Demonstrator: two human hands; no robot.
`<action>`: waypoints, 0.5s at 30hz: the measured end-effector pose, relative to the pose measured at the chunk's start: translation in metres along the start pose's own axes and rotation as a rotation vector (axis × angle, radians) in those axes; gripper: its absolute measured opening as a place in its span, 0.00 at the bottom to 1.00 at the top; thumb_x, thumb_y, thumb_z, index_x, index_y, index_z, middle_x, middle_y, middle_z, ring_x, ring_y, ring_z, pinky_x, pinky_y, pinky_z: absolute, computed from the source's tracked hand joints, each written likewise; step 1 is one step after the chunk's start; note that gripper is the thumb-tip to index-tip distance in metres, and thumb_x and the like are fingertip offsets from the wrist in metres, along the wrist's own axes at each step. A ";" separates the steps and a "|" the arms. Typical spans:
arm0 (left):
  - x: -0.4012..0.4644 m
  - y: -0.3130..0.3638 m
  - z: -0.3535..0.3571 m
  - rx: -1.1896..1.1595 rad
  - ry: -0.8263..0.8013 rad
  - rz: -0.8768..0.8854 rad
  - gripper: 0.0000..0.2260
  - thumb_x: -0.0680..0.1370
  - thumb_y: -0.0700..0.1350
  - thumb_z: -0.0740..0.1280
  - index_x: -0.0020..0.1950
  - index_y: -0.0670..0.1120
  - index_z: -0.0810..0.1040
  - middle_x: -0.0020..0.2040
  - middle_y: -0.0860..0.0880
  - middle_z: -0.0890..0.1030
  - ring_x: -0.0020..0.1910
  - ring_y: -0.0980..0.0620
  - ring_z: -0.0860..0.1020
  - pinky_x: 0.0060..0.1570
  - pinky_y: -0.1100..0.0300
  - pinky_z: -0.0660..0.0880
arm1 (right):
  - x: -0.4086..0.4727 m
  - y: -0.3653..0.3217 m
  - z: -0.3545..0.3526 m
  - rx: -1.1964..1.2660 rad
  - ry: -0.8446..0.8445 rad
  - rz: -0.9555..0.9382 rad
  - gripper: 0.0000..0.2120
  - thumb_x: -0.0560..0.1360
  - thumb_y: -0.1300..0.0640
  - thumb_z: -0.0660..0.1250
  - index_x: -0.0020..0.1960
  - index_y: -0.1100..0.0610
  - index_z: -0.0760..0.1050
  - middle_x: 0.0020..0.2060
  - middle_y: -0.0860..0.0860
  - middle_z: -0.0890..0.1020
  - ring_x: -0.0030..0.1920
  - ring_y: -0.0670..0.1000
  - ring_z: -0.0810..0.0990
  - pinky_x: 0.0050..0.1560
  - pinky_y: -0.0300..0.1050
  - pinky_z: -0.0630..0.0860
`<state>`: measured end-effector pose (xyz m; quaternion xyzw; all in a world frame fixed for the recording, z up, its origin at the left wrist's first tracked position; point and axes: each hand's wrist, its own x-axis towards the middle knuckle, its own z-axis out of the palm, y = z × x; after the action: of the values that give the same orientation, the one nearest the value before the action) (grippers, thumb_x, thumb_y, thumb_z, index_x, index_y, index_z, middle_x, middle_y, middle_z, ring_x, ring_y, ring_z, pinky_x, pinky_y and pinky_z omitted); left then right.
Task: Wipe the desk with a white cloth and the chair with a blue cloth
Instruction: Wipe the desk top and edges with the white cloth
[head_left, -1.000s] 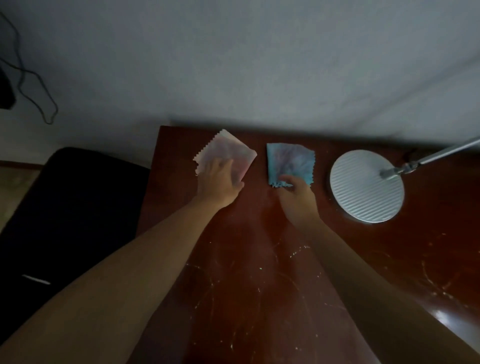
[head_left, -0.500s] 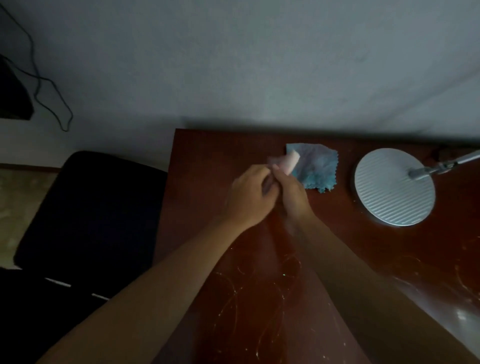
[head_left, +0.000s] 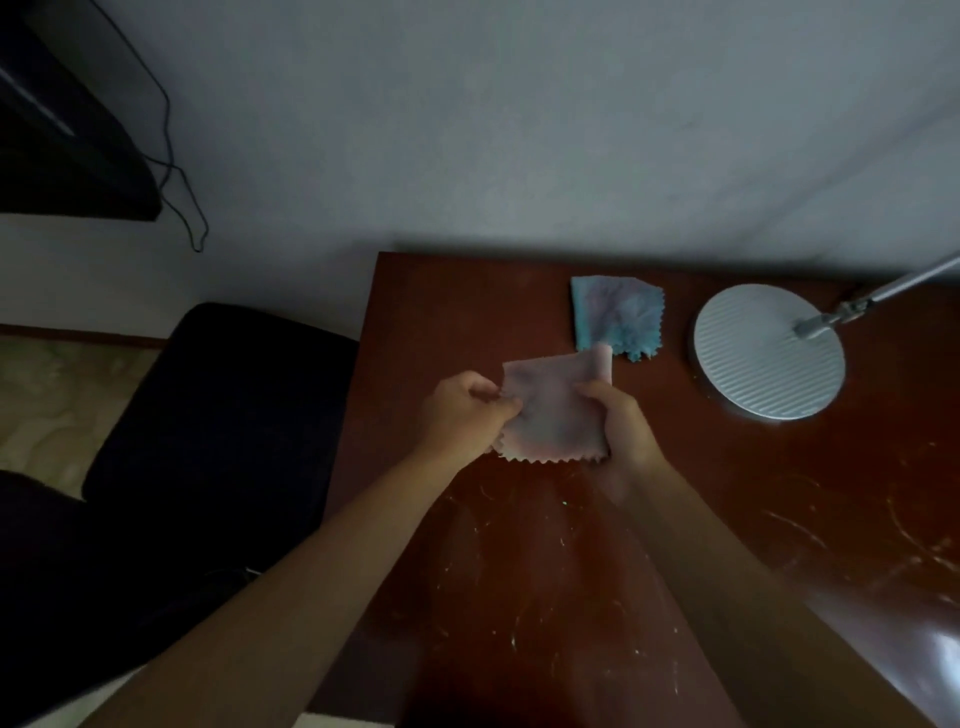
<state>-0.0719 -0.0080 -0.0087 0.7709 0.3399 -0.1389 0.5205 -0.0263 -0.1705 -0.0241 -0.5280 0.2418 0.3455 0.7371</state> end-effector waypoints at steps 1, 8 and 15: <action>-0.010 -0.002 0.002 0.113 0.052 0.065 0.09 0.73 0.55 0.73 0.49 0.54 0.79 0.43 0.56 0.82 0.41 0.55 0.83 0.45 0.53 0.81 | -0.006 0.005 -0.003 -0.009 0.008 -0.013 0.15 0.75 0.56 0.64 0.58 0.63 0.77 0.49 0.59 0.85 0.52 0.58 0.83 0.53 0.54 0.80; -0.061 -0.006 0.011 -0.305 -0.223 -0.196 0.15 0.74 0.49 0.74 0.58 0.47 0.81 0.53 0.49 0.85 0.54 0.52 0.82 0.47 0.59 0.77 | -0.059 0.030 -0.032 -0.029 -0.185 -0.066 0.16 0.74 0.56 0.65 0.59 0.62 0.78 0.52 0.58 0.84 0.53 0.58 0.83 0.48 0.51 0.81; -0.111 -0.017 0.016 -0.093 0.038 0.176 0.06 0.74 0.46 0.74 0.44 0.46 0.79 0.43 0.48 0.83 0.44 0.51 0.82 0.41 0.60 0.75 | -0.097 0.042 -0.058 -0.066 -0.269 -0.117 0.16 0.73 0.55 0.65 0.59 0.59 0.79 0.55 0.56 0.84 0.57 0.56 0.82 0.54 0.52 0.79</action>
<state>-0.1623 -0.0608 0.0352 0.7753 0.2866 -0.0621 0.5594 -0.1203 -0.2410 0.0015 -0.5141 0.0984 0.3774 0.7639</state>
